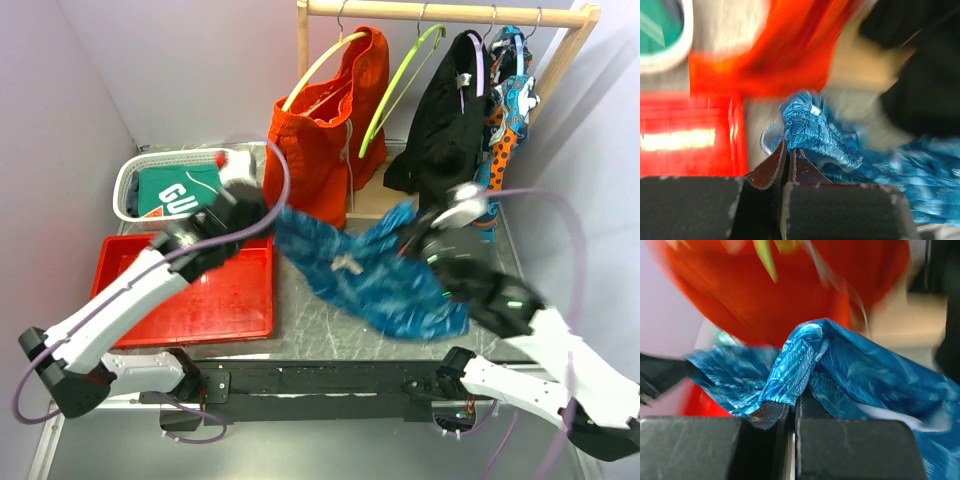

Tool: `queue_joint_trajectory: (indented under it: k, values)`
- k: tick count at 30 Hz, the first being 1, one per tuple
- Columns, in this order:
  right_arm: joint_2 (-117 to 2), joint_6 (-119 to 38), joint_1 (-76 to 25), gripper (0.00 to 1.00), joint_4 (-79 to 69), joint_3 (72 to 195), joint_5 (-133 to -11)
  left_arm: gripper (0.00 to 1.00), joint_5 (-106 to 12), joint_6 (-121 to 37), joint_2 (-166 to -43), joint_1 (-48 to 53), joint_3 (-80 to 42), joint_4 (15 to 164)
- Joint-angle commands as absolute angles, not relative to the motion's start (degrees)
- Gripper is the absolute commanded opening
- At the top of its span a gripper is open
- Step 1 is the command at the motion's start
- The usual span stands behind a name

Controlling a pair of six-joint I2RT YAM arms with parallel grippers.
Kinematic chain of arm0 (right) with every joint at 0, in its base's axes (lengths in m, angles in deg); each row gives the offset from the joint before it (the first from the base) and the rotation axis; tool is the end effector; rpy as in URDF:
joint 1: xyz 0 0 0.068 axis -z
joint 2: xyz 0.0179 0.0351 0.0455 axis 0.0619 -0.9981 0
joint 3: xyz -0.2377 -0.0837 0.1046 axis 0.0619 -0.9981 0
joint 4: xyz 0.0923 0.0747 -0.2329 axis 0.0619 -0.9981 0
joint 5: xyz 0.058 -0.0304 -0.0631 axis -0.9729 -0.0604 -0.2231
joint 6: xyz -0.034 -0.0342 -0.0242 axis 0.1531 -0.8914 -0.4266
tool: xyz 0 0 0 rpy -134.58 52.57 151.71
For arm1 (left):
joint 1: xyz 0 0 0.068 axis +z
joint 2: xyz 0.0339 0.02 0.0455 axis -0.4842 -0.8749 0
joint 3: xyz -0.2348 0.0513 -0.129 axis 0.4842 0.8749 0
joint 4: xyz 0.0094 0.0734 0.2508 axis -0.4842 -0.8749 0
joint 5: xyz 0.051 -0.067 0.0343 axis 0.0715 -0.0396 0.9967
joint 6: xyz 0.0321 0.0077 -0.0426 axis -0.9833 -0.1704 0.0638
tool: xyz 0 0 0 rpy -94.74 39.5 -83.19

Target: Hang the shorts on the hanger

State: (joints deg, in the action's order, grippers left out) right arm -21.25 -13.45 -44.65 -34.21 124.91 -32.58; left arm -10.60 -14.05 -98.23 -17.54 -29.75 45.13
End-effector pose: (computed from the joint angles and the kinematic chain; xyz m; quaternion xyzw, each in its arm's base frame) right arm 0.1064 0.0911 0.4339 0.0854 0.7413 0.2610 0.6125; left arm 0.1784 -0.1637 0.4278 -0.0724 0.8379 -0.1874 0.5075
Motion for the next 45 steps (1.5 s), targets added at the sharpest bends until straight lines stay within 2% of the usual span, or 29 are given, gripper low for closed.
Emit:
queue_joint_trajectory:
  k: [1, 3, 6, 9, 10, 12, 13, 16, 19, 22, 28, 36, 40, 44, 45]
  values:
    - [-17.4, -2.5, -44.3, 0.0, -32.6, 106.7, -38.6, 0.01, -22.5, -6.9, -92.4, -15.5, -14.9, 51.5]
    - [-16.5, 2.1, -44.3, 0.0, -30.8, 100.5, -41.9, 0.01, -23.9, -5.7, -91.8, -15.4, -7.1, 53.4]
    - [-15.1, 5.2, -44.3, 0.19, -28.3, 90.6, -46.0, 0.01, -26.3, -3.9, -91.7, -15.4, 0.2, 55.4]
    - [-14.8, 4.2, -44.3, 0.31, -28.9, 88.6, -47.0, 0.01, -28.0, -3.0, -91.7, -15.4, 3.7, 57.5]
    - [-14.8, 3.3, -44.3, 0.42, -29.3, 90.1, -47.0, 0.01, -28.2, -3.1, -92.2, -15.3, 3.9, 57.7]
    - [-15.0, 0.0, -44.3, 0.55, -31.1, 92.8, -46.4, 0.01, -28.4, -3.2, -92.7, -15.3, 3.4, 57.5]
    - [-15.4, -1.2, -44.3, 0.68, -31.6, 96.1, -46.0, 0.01, -28.6, -3.5, -93.3, -15.3, 2.9, 57.1]
    - [-18.3, -5.4, -44.3, 0.8, -33.8, 105.1, -44.2, 0.01, -28.6, -3.6, -94.3, -15.3, 0.9, 56.4]
    - [-22.9, -9.1, -44.2, 0.85, -34.1, 115.4, -39.5, 0.01, -28.8, -3.5, -95.1, -15.4, 0.5, 56.6]
    - [-30.2, -13.7, -41.7, 0.89, -34.0, 128.6, -33.9, 0.01, -29.2, -3.5, -95.8, -15.3, -0.2, 56.3]
    - [-47.6, -18.8, -32.1, 0.93, -33.5, 153.8, -34.6, 0.01, -29.6, -5.1, -96.7, -15.4, -2.3, 55.5]
    - [-68.6, -19.3, -26.9, 0.96, -39.0, 179.5, -34.1, 0.01, -30.0, -6.6, -96.8, -15.4, -3.8, 55.3]
    - [-73.4, -19.6, -26.6, 0.95, -43.0, 184.5, -31.3, 0.01, -29.2, -7.0, -96.2, -15.4, -4.0, 55.2]
    - [-70.5, -20.5, -26.4, 0.88, -41.1, 178.3, -29.7, 0.01, -28.9, -7.3, -95.6, -15.4, -3.6, 55.4]
    - [-69.3, -20.6, -26.5, 0.83, -41.0, 176.1, -29.2, 0.01, -28.8, -7.4, -95.4, -15.3, -3.6, 55.4]
